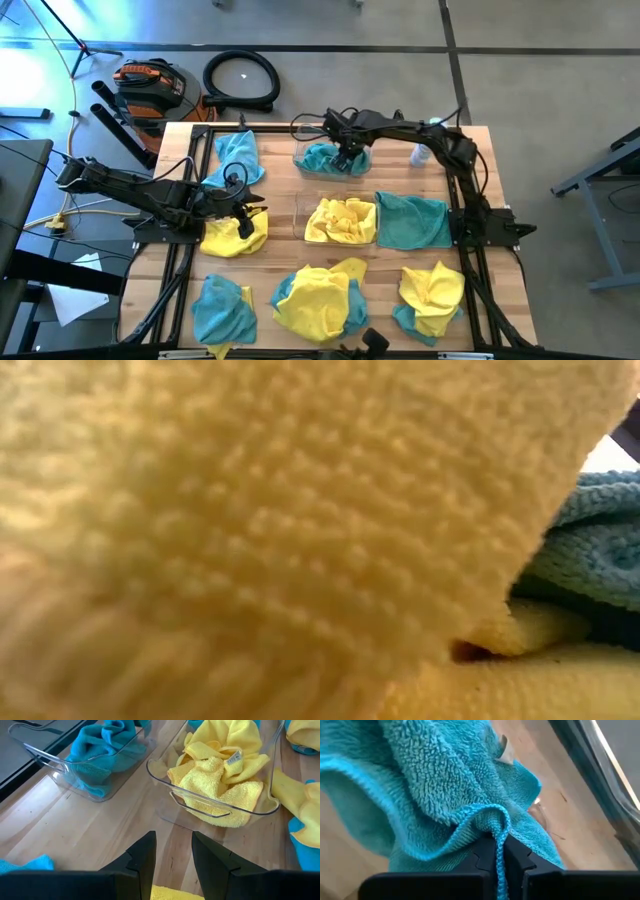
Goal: Sort microfiber towel by color & place in baskets
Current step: Put the blue towel into the top transparent bin
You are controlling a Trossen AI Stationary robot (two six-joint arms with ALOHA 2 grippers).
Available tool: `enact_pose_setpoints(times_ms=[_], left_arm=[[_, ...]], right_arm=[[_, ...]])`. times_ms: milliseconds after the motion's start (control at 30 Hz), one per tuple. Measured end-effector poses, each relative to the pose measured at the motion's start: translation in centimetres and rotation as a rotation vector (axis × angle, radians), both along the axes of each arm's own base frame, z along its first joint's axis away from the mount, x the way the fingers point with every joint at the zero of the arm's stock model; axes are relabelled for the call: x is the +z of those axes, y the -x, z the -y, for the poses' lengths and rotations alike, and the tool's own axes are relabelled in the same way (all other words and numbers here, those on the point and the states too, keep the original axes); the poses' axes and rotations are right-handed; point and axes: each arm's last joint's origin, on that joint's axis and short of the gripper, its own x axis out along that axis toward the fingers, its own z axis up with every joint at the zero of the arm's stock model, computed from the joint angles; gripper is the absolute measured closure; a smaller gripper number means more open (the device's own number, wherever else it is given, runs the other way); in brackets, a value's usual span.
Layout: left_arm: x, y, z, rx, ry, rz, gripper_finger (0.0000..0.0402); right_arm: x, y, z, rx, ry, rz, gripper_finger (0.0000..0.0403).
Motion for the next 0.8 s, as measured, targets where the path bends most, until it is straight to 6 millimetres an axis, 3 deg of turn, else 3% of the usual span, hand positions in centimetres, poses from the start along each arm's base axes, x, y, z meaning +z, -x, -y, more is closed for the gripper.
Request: enact_pose_setpoints(times_ms=[233, 433, 567, 800], left_arm=[[0.0, 0.0, 0.0, 0.001, 0.0, 0.0, 0.0287], [0.0, 0.0, 0.0, 0.001, 0.001, -0.001, 0.0287], [0.0, 0.0, 0.0, 0.001, 0.001, -0.002, 0.0287], [0.0, 0.0, 0.0, 0.001, 0.0, -0.002, 0.0287]], right_arm=[[-2.4, -0.4, 0.5, -0.045, -0.062, -0.018, 0.0336], [-2.5, -0.4, 0.4, -0.045, -0.069, -0.028, 0.0281], [-0.6, 0.1, 0.2, -0.045, -0.052, -0.004, 0.0254], [4.7, 1.6, -0.8, -0.043, 0.018, 0.098, 0.0231]])
